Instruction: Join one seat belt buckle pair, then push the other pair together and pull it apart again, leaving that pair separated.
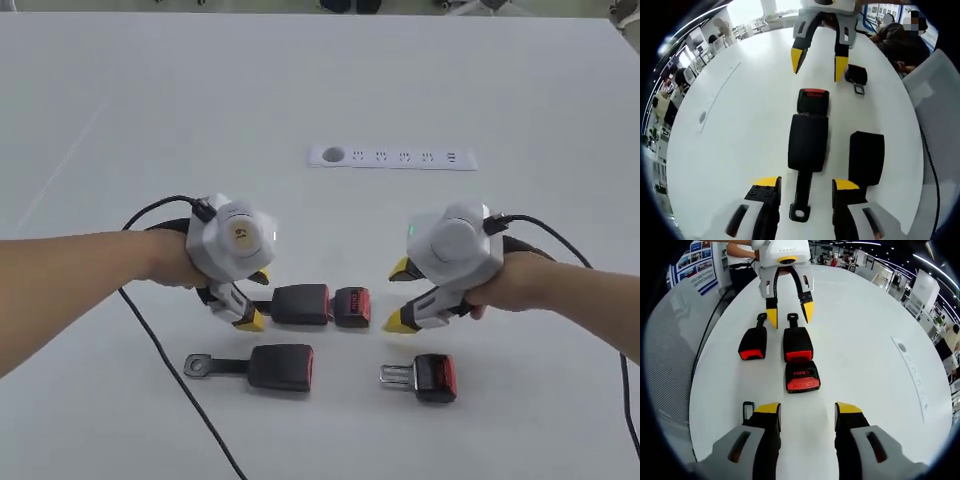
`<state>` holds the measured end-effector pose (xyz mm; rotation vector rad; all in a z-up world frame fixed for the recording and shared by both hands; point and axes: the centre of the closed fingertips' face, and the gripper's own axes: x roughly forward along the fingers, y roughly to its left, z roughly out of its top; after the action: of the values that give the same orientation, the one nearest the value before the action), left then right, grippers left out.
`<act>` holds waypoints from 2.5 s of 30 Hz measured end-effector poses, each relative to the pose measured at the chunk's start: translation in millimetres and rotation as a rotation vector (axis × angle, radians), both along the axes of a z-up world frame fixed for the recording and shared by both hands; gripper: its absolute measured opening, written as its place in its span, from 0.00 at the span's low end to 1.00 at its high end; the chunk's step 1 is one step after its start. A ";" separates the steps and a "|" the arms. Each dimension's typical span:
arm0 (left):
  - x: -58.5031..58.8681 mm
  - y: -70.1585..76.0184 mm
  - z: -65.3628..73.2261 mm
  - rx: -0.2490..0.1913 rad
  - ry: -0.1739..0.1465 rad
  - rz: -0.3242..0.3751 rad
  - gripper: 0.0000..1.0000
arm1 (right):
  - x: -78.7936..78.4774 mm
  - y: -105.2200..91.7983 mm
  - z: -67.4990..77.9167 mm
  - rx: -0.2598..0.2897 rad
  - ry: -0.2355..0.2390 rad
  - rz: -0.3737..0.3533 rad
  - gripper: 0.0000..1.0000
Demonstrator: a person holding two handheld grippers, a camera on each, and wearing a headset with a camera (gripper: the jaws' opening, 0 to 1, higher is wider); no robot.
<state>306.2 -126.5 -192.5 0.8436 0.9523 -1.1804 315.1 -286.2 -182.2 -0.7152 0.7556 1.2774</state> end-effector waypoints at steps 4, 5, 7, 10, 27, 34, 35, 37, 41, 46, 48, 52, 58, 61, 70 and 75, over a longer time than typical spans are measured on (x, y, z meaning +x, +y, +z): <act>-1.3 5.7 6.3 -0.035 0.002 0.056 0.42 | -3.1 -13.9 5.0 0.005 0.003 -0.031 0.42; -2.6 7.5 7.5 -0.047 0.005 0.075 0.43 | -6.6 -17.6 7.6 0.007 0.003 -0.045 0.42; -5.4 9.8 10.9 -0.061 0.008 0.097 0.44 | -7.6 -25.6 7.0 0.010 0.007 -0.061 0.43; -11.1 12.7 15.1 -0.082 0.010 0.129 0.45 | -12.4 -35.7 10.2 0.014 0.004 -0.083 0.44; -48.3 19.5 36.4 -0.358 -0.009 0.391 0.54 | -52.1 -66.0 21.3 0.100 -0.024 -0.206 0.53; -65.4 24.1 45.5 -0.487 -0.049 0.484 0.59 | -72.7 -72.5 22.5 0.159 -0.040 -0.260 0.57; -66.6 25.1 47.1 -0.502 -0.058 0.500 0.60 | -73.3 -74.3 20.2 0.165 -0.041 -0.267 0.57; -75.2 23.3 50.3 -0.534 -0.070 0.519 0.62 | -78.6 -76.8 19.4 0.174 -0.050 -0.282 0.59; -89.3 22.3 53.7 -0.560 -0.112 0.545 0.65 | -89.2 -78.7 28.5 0.224 -0.072 -0.338 0.62; -107.2 29.2 50.4 -0.564 -0.148 0.540 0.71 | -100.6 -83.0 27.1 0.256 -0.089 -0.379 0.66; -109.8 35.1 50.0 -0.576 -0.168 0.558 0.74 | -106.2 -82.5 29.6 0.279 -0.090 -0.399 0.69; -113.4 35.3 52.3 -0.582 -0.204 0.572 0.81 | -115.4 -81.3 35.5 0.317 -0.102 -0.436 0.78; -114.6 41.6 50.3 -0.581 -0.213 0.593 0.90 | -123.2 -87.9 27.9 0.333 -0.098 -0.470 0.85; -117.5 37.3 52.0 -0.595 -0.206 0.594 0.92 | -127.2 -90.1 25.2 0.339 -0.094 -0.482 0.90; -121.1 34.1 54.9 -0.612 -0.203 0.598 1.00 | -125.6 -91.7 26.4 0.357 -0.112 -0.513 1.00; -122.0 35.9 53.0 -0.609 -0.202 0.607 1.00 | -122.7 -91.1 27.6 0.360 -0.122 -0.509 1.00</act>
<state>184.1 -90.6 -139.6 0.1509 0.5643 -0.7618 192.4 -377.3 -154.6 -0.2771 0.5405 0.8610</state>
